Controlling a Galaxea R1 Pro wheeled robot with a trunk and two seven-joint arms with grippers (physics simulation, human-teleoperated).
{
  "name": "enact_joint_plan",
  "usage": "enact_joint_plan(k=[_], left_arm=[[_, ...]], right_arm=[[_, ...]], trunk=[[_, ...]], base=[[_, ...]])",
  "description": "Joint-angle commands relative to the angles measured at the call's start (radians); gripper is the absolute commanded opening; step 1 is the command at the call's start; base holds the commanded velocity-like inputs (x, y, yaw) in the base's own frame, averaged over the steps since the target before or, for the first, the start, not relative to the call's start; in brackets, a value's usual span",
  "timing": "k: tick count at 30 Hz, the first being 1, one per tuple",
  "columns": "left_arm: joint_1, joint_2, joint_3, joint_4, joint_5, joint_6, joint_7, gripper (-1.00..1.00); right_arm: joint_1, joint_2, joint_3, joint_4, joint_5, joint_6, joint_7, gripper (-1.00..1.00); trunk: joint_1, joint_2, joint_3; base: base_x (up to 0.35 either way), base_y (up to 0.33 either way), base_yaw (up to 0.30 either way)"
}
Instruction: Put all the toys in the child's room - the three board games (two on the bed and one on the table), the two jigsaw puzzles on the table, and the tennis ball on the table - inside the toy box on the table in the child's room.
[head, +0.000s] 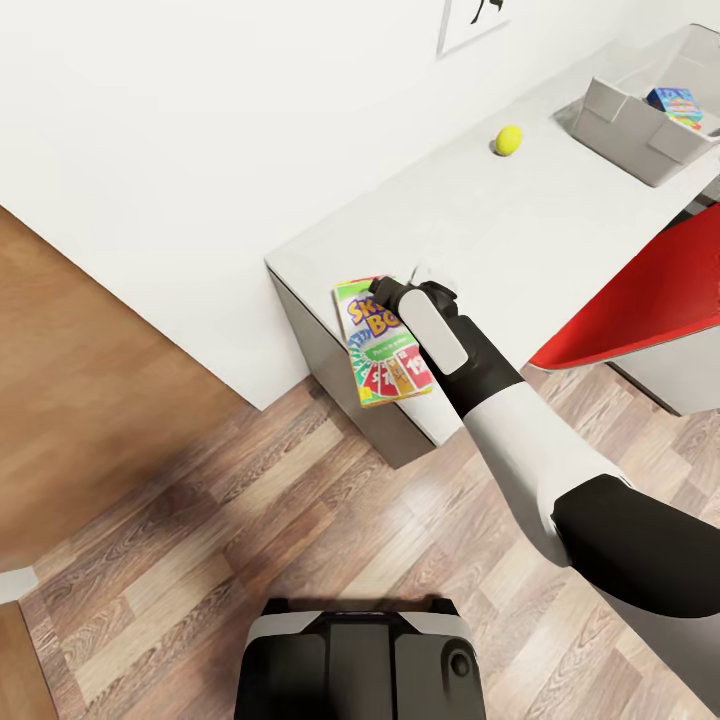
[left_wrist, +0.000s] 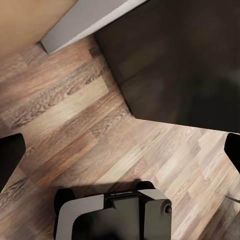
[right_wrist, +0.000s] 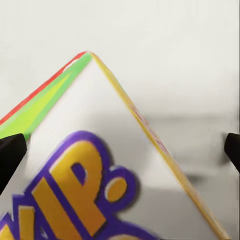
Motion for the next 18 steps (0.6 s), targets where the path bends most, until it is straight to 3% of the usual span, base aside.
enact_joint_plan(k=[1, 18], left_arm=[[0.0, 0.001, 0.0, 0.0, -0.001, 0.011, -0.005, 1.0], [0.0, 0.001, 0.0, 0.0, -0.001, 0.011, -0.005, 1.0]], right_arm=[[0.0, 0.0, 0.001, 0.018, 0.002, 0.009, -0.01, 1.0], [0.0, 0.0, -0.002, 0.018, 0.004, 0.005, 0.011, 1.0]], trunk=[[0.001, -0.001, -0.001], [0.001, -0.001, -0.001]], base=[[0.0, -0.036, 0.0], [0.0, -0.004, 0.0]])
